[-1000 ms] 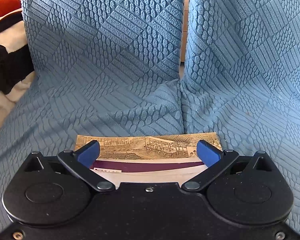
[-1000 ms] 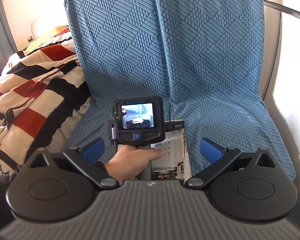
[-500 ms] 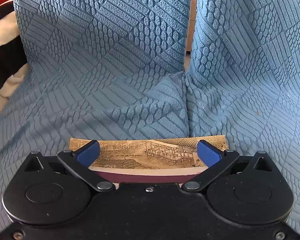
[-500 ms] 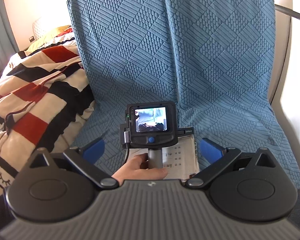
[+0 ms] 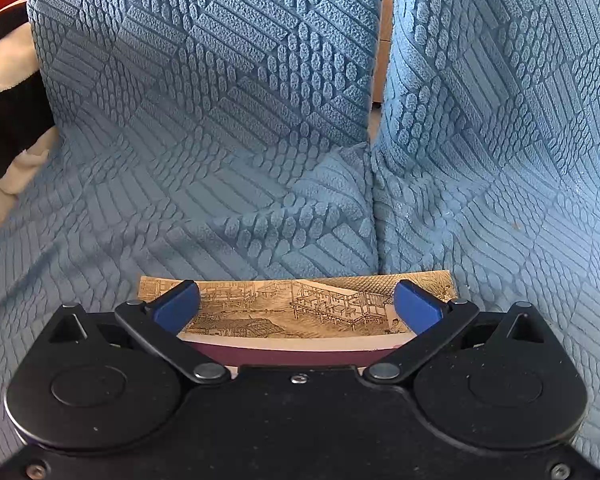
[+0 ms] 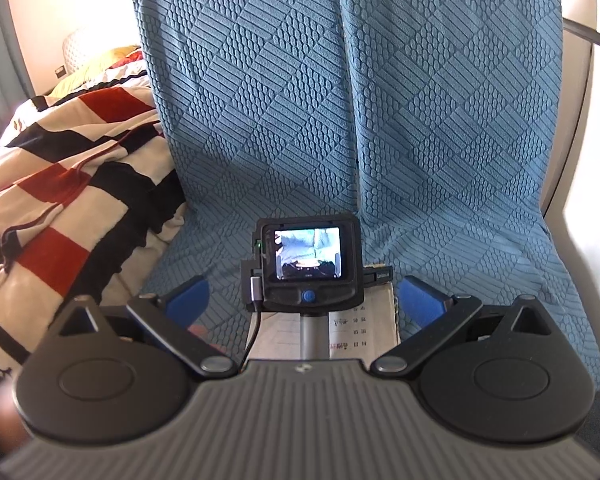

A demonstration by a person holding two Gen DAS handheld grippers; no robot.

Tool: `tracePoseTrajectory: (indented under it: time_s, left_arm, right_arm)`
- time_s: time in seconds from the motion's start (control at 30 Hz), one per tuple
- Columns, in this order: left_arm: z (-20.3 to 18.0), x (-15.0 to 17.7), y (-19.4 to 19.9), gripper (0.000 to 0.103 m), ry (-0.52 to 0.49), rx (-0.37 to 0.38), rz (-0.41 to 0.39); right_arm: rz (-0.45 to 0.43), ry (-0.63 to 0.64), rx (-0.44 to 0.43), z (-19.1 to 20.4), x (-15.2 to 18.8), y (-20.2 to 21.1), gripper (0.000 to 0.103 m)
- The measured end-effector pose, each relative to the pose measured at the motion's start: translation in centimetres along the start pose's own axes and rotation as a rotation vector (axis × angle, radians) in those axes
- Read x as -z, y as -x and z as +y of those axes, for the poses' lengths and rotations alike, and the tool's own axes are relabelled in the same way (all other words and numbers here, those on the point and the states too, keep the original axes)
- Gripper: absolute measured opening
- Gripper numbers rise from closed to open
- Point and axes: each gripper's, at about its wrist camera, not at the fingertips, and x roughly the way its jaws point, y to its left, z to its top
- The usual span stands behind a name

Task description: Organize objects

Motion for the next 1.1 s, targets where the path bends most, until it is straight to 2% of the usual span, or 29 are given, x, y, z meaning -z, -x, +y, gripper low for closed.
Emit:
tracePoseTrajectory:
  time_s: [0.53,0.8,1.1]
  left_arm:
    - [-0.1,0.0,0.0,0.103,0.0,0.002,0.0]
    - [-0.1,0.0,0.0,0.103,0.0,0.002,-0.001]
    - [-0.1,0.0,0.0,0.103,-0.001,0.003,-0.001]
  right_arm:
    - [0.033,0.105,0.092,4.8,0.1,-1.9,0.103]
    - [0.064,0.105,0.086,5.0,0.3,-2.4,0.103]
    - [0.058,0.096,0.105,4.8,0.5,-2.5,0.103]
